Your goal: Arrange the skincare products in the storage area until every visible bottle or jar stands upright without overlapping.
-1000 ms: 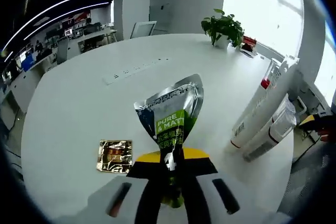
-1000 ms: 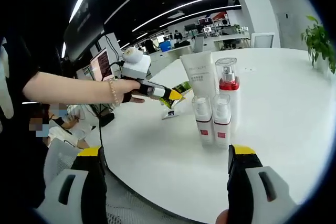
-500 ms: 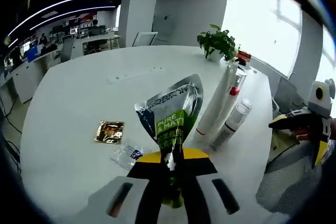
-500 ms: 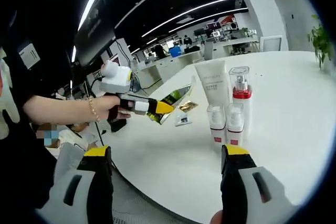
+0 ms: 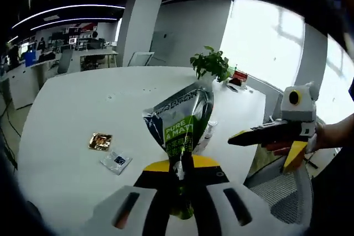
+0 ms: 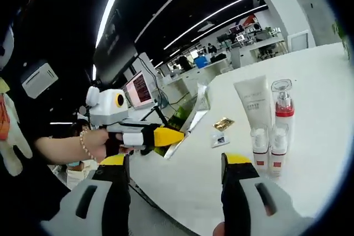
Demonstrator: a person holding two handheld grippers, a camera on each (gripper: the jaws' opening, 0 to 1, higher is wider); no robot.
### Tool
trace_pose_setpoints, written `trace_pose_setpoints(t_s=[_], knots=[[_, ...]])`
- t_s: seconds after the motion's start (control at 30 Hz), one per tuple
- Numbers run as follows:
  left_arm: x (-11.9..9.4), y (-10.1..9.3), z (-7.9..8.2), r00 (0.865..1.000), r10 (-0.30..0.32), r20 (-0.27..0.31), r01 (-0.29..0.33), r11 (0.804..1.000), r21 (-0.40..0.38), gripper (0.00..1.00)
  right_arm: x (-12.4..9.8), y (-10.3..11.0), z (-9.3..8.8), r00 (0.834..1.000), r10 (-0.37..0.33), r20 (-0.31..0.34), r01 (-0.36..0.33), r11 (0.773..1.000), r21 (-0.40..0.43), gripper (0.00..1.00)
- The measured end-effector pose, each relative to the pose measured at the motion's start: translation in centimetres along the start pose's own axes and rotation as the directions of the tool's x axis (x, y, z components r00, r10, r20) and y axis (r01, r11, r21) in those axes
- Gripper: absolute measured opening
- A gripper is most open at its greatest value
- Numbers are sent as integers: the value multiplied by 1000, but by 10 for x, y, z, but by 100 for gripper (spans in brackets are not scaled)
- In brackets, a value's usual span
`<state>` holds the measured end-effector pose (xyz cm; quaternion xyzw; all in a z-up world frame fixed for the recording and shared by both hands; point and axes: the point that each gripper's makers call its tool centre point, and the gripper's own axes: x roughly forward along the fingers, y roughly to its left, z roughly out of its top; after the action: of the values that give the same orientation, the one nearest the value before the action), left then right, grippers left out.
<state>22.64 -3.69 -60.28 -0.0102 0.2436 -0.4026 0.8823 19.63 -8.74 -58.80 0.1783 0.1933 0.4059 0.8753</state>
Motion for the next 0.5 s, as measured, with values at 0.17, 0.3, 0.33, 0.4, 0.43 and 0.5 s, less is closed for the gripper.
trace_pose_setpoints(t_s=[0.17,0.3,0.33,0.4,0.43,0.5], knots=[[-8,-22,3,998,-53,25,54,998,-14,8,8,2,15,999,20,40,-21,999,34,62],[-14,-36,1,997,-69,25,70,998,-11,8,12,2,22,997,20,69,-25,997,73,58],[-16,-39,1,997,-73,28,73,997,-15,8,12,2,24,997,17,80,-24,996,84,56],[-17,-43,1,996,-79,36,80,996,-27,8,14,3,26,996,16,92,-26,994,102,52],[-18,-46,1,996,-79,36,80,996,-25,8,15,3,27,995,19,98,-31,993,116,49],[-19,-52,2,996,-80,31,81,997,-17,9,16,4,27,995,27,97,-39,991,125,40]])
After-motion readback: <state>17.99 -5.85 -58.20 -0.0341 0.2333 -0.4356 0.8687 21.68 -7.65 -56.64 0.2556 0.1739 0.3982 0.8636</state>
